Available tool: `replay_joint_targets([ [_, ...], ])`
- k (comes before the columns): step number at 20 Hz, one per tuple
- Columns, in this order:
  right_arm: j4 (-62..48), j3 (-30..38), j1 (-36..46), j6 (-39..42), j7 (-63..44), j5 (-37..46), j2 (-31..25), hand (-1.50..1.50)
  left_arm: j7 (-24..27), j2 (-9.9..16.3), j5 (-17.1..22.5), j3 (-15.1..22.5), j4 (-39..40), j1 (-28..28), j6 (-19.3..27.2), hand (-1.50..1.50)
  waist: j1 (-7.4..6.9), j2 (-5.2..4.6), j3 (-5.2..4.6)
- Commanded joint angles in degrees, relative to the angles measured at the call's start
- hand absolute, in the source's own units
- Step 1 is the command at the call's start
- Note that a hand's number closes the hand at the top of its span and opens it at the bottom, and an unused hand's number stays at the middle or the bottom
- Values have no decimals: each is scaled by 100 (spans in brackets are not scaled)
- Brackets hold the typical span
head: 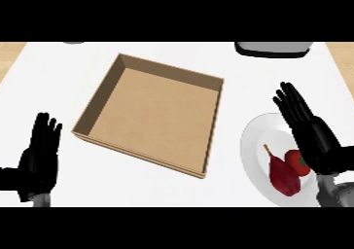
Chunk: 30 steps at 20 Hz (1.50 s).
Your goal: Pick the tomato from the plate and place it in the cardboard box
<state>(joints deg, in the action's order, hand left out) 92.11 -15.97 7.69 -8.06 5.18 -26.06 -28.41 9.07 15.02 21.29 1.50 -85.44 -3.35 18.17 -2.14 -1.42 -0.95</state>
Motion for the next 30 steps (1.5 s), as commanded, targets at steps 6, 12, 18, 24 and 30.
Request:
replay_joint_targets([
  [6, 364, 1165, 1141, 2271, 801, -876, -1373, -150, 213, 1306, -1259, 893, -439, 817, -980, 0, 449, 148, 170],
  [12, -1142, 1531, 981, 3761, 2744, 349, -2497, -150, -163, 1444, -1310, 1275, -551, 1266, -1494, 0, 189, 19, 159],
  [18, -1480, 1431, 993, 3846, 4909, 2166, -2989, -150, -128, 1403, -1304, 1249, -249, 1545, -1650, 0, 143, 28, 135],
  [24, -1486, 664, 824, 2900, 5576, 3860, -3605, -150, -258, 1268, -1501, 1381, -200, 1707, -1574, 0, 84, 53, 114],
  [30, -802, -112, 507, 2037, 5349, 5083, -3673, -150, -767, 1207, -1397, 1309, -475, 1848, -1621, 0, 196, 144, 100],
])
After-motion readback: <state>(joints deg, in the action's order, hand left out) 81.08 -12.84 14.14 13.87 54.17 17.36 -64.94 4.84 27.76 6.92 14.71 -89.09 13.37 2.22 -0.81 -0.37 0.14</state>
